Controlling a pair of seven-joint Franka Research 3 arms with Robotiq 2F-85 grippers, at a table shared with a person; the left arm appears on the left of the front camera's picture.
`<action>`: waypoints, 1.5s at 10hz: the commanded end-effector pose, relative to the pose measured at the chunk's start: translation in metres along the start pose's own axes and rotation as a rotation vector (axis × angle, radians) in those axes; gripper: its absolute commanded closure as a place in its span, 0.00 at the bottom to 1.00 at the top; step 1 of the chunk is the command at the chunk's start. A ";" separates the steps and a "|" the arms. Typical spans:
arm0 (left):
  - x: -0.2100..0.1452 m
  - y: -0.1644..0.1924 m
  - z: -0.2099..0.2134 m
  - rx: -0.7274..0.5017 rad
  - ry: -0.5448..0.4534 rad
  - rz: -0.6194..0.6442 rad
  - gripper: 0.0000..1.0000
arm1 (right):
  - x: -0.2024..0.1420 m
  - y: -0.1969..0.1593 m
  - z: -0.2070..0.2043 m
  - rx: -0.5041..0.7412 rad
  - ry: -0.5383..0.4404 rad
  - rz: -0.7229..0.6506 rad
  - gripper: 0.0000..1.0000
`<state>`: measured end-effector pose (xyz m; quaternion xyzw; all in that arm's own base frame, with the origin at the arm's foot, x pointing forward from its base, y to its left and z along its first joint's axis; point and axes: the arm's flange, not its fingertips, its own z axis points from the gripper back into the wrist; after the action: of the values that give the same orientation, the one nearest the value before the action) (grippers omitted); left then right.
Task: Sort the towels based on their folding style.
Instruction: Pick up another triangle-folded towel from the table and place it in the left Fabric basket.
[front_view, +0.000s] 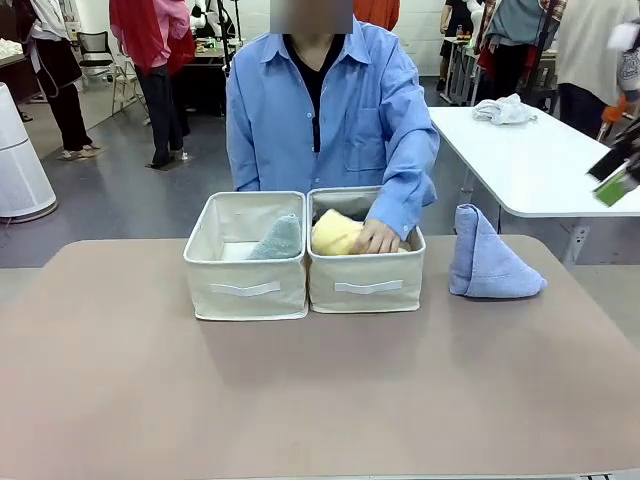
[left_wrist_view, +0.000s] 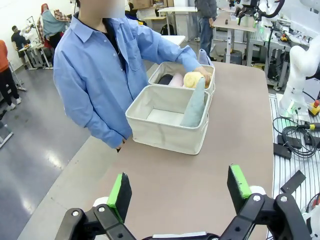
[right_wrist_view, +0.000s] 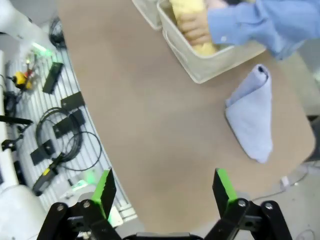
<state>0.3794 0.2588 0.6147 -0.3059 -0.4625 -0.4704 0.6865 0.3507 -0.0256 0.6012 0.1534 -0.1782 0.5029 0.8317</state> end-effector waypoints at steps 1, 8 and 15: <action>0.000 -0.001 0.000 0.013 -0.023 -0.014 0.00 | 0.005 -0.011 -0.015 0.004 0.016 -0.032 0.00; 0.000 -0.001 0.000 0.013 -0.023 -0.014 0.00 | 0.008 -0.014 -0.025 0.014 0.036 -0.008 0.00; 0.000 -0.001 0.000 0.013 -0.023 -0.014 0.00 | 0.109 -0.066 -0.066 -0.291 0.275 0.332 0.00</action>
<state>0.3794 0.2587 0.6146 -0.3059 -0.4624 -0.4703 0.6866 0.4390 0.0642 0.5940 -0.0253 -0.1691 0.6087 0.7748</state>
